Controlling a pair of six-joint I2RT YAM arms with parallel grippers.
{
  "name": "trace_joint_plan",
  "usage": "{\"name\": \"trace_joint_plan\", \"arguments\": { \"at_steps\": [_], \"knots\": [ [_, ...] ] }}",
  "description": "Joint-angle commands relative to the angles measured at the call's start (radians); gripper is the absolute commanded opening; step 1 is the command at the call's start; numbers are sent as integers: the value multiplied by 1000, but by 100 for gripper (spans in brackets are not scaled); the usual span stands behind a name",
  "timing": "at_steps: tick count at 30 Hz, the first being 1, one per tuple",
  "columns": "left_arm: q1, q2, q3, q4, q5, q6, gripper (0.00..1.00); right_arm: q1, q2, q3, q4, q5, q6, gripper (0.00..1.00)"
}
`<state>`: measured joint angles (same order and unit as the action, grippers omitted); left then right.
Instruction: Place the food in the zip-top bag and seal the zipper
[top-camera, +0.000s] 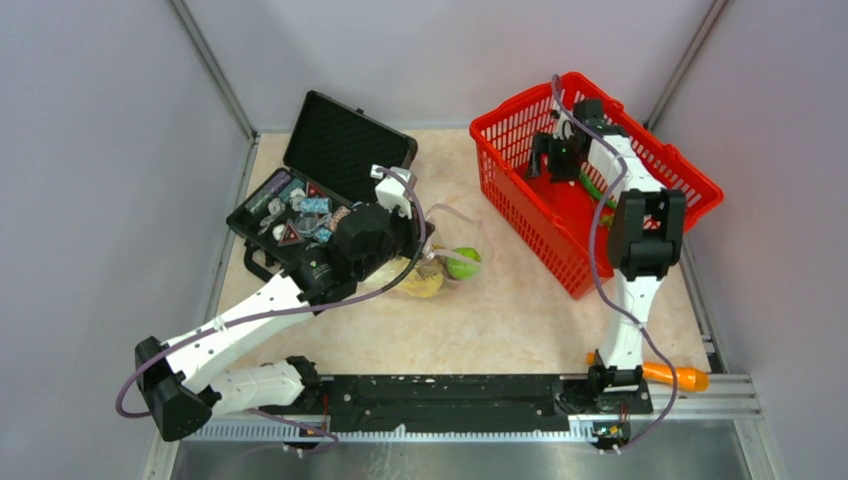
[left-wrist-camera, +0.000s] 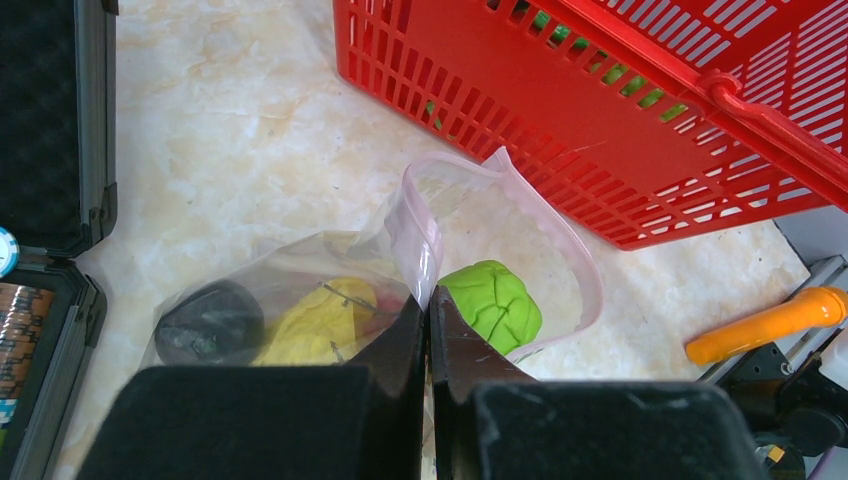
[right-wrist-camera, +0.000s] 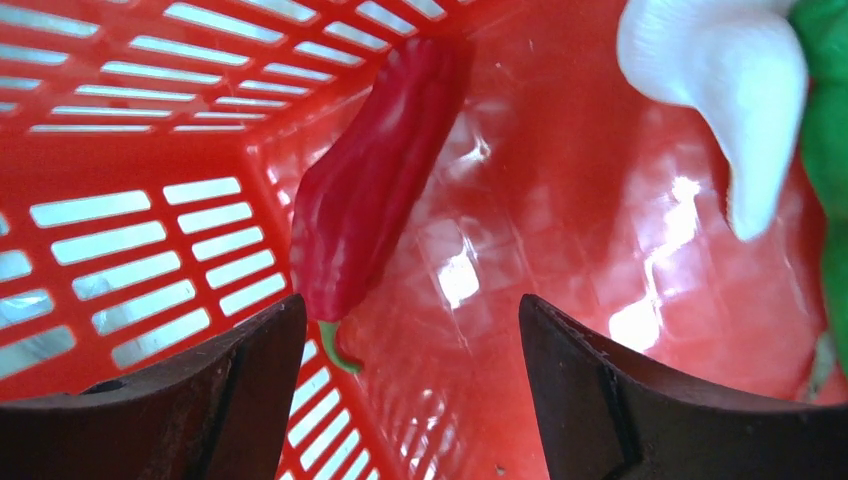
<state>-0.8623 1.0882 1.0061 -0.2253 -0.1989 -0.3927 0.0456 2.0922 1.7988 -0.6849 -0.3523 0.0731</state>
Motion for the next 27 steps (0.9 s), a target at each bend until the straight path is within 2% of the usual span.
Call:
{"name": "trace_joint_plan", "arguments": {
  "at_steps": [1, 11, 14, 16, 19, 24, 27],
  "knots": [
    [8, -28, 9, 76, -15, 6, 0, 47, 70, 136, -64, -44, -10, 77],
    [17, -43, -10, 73, -25, 13, 0, 143, 139, 161, -90, 164, 20, 78],
    [19, -46, -12, 68, -28, 18, 0, 160, 144, 145, -95, 226, 21, 74],
    [20, -52, -13, 63, -28, 18, 0, 166, 144, 126, -82, 265, 36, 67],
    [22, -60, -20, 63, -26, 20, 0, 172, 137, 86, -37, 265, 37, 62],
    [22, -68, -30, 61, -25, 14, 0, 174, 123, 36, 35, 257, 66, 60],
    [22, -80, -41, 63, -24, 7, 0, 173, 132, 30, 42, 219, 64, 65]
  ]
}}
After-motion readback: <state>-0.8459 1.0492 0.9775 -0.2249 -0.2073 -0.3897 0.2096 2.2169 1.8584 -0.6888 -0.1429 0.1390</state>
